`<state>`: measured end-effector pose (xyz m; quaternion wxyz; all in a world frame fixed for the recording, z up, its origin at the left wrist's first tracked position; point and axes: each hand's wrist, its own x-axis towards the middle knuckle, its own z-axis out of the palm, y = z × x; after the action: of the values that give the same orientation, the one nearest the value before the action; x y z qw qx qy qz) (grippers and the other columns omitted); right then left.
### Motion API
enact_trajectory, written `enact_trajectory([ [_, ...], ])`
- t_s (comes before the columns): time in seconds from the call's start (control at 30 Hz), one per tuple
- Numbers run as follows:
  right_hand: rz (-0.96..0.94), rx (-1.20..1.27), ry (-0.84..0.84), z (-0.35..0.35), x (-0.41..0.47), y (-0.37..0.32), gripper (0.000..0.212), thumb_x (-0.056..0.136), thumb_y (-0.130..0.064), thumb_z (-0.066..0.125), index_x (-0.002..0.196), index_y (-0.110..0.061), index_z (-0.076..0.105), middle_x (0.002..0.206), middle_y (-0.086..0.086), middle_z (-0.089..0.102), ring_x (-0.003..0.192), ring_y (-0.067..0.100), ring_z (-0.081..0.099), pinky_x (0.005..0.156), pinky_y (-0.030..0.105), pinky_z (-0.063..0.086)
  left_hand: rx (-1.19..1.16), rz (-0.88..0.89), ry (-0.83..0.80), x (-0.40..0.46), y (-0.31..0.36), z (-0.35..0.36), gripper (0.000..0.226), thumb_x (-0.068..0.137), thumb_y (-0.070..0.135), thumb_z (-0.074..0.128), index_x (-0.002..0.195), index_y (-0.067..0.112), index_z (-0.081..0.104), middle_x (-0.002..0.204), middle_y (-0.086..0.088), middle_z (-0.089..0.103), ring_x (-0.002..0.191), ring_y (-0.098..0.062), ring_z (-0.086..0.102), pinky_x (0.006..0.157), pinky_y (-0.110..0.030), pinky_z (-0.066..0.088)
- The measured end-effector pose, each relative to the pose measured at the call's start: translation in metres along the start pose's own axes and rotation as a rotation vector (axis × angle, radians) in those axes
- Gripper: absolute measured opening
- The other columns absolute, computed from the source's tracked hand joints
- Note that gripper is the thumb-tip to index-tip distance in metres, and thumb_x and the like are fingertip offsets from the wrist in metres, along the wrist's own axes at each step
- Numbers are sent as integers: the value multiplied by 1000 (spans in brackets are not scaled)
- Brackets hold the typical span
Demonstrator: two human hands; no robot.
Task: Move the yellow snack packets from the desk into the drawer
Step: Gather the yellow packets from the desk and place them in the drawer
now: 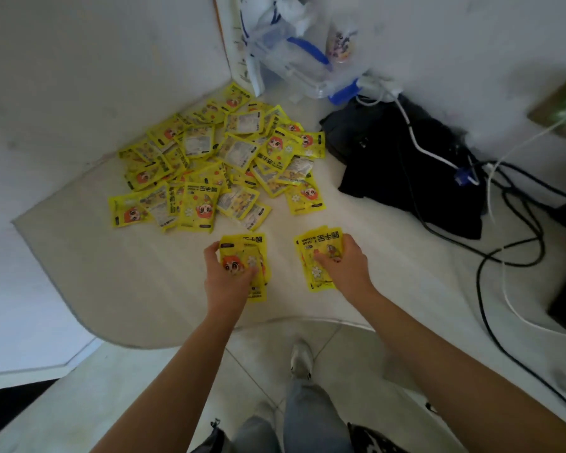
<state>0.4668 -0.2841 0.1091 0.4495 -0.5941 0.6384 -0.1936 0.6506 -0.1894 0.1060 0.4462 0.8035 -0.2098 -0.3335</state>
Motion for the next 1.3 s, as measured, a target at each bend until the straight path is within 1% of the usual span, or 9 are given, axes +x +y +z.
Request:
enact_trajectory([
  [0.2, 118, -48, 186, -13, -77, 45, 30, 83, -31, 70, 89, -8, 52, 84, 3, 58, 77, 23, 52, 65, 27, 34, 2, 90, -182, -54, -20, 7, 65, 75, 17, 78, 127, 30, 41, 89, 22, 56, 82, -6, 61, 62, -19, 45],
  [0.3, 187, 41, 277, -25, -119, 66, 31, 83, -30, 70, 94, -6, 56, 86, 3, 61, 78, 23, 55, 65, 28, 39, 6, 123, -276, -83, -27, 13, 63, 74, 16, 79, 125, 29, 44, 87, 23, 56, 83, -10, 60, 70, -24, 46],
  [0.43, 273, 74, 390, -50, -171, 98, 28, 81, -32, 71, 90, -11, 53, 86, 2, 62, 79, 23, 58, 68, 30, 47, -24, 171, -455, -124, -36, 29, 62, 74, 7, 78, 122, 27, 45, 93, 18, 59, 81, -3, 62, 64, -16, 51],
  [0.57, 357, 107, 519, -80, -215, 130, 29, 81, -29, 72, 99, -10, 58, 87, 0, 60, 79, 21, 55, 72, 30, 46, 36, 206, -612, -164, -46, 55, 64, 68, 13, 81, 114, 37, 45, 103, 8, 63, 95, -15, 65, 86, -44, 55],
  [0.67, 428, 151, 596, -102, -243, 156, 31, 80, -29, 72, 100, -9, 59, 87, 1, 61, 80, 22, 56, 71, 29, 46, 68, 233, -691, -198, -50, 76, 63, 63, 16, 81, 114, 32, 48, 106, 4, 64, 95, -16, 65, 87, -43, 54],
  [0.8, 495, 195, 662, -133, -275, 191, 31, 78, -33, 72, 96, -12, 58, 88, 3, 66, 84, 28, 65, 74, 44, 57, 123, 222, -795, -247, -56, 107, 54, 68, 11, 80, 112, 22, 50, 100, 3, 65, 90, -18, 65, 82, -36, 52],
  [0.97, 539, 240, 725, -179, -315, 243, 31, 77, -32, 72, 92, -10, 56, 86, 6, 67, 81, 30, 66, 72, 48, 57, 198, 265, -843, -318, -67, 150, 48, 67, 12, 81, 104, 24, 51, 96, 2, 66, 87, -18, 67, 75, -32, 52],
  [1.13, 573, 263, 736, -233, -352, 299, 26, 79, -27, 71, 95, -10, 59, 87, 5, 65, 85, 31, 64, 75, 48, 56, 244, 276, -829, -393, -83, 199, 49, 64, 19, 82, 102, 27, 51, 96, 3, 67, 84, -17, 67, 79, -40, 56],
  [1.3, 575, 290, 687, -278, -376, 357, 25, 81, -26, 69, 98, -10, 62, 89, 5, 66, 84, 27, 62, 73, 38, 54, 299, 240, -794, -458, -96, 245, 52, 68, 17, 82, 109, 21, 51, 99, -1, 66, 87, -20, 66, 80, -39, 55],
])
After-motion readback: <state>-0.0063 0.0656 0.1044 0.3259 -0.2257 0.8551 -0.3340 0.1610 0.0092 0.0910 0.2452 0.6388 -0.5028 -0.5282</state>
